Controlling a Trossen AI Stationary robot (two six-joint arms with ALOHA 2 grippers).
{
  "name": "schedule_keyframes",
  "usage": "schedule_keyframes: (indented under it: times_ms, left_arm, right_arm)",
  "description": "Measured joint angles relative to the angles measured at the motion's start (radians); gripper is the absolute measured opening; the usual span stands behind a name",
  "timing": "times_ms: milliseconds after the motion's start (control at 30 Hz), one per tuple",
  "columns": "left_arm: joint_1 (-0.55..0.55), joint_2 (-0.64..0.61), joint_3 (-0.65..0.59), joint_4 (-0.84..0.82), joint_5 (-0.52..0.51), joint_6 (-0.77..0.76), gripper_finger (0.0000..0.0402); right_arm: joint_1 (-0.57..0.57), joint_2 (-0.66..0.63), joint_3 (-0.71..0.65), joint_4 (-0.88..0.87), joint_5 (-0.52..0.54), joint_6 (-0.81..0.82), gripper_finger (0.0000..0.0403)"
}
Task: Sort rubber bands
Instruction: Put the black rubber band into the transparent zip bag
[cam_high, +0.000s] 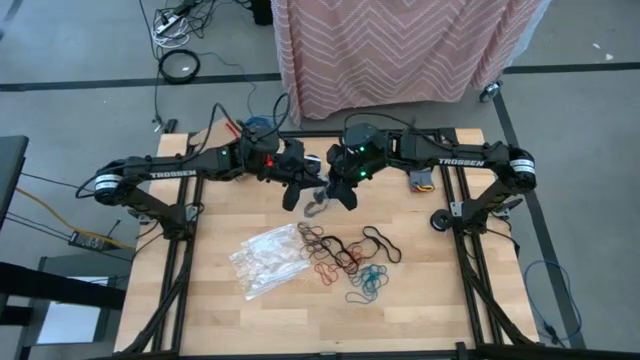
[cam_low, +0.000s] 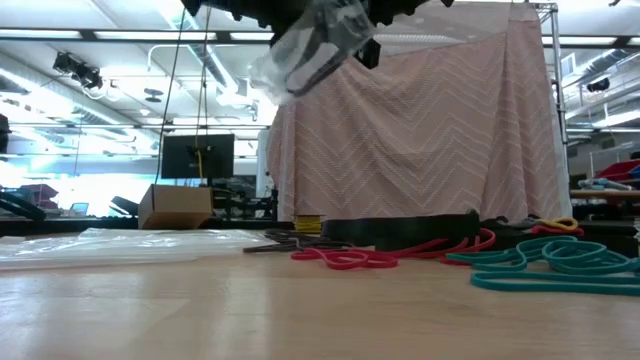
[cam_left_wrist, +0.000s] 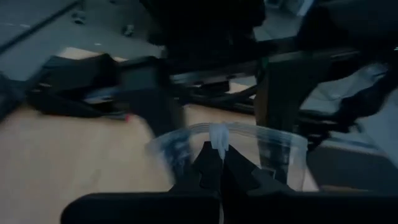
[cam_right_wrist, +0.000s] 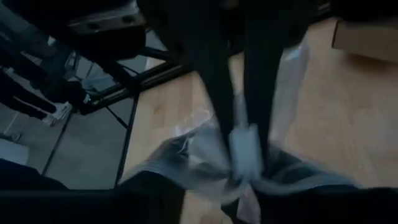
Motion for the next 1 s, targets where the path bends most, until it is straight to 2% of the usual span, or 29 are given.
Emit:
schedule_keyframes:
  times_ms: [67, 167, 567, 1000]
  left_arm:
    - [-0.001, 0.024, 0.000, 0.012, 0.034, -0.014, 0.0000]
    - [-0.004, 0.057, 0.000, 0.030, 0.046, -0.029, 0.0000]
    - [-0.005, 0.081, 0.005, 0.067, 0.062, -0.034, 0.0000]
    - [0.037, 0.038, 0.011, -0.011, 0.069, 0.002, 0.0000]
  right_arm:
    - [-0.008, 0.000, 0.000, 0.004, 0.001, 0.004, 0.0225]
    - [-0.013, 0.000, 0.000, 0.012, 0.001, 0.007, 0.0237]
    - [-0.014, 0.000, 0.000, 0.011, 0.010, -0.018, 0.0179]
    - [-0.021, -0.002, 0.002, -0.075, 0.018, -0.012, 0.0171]
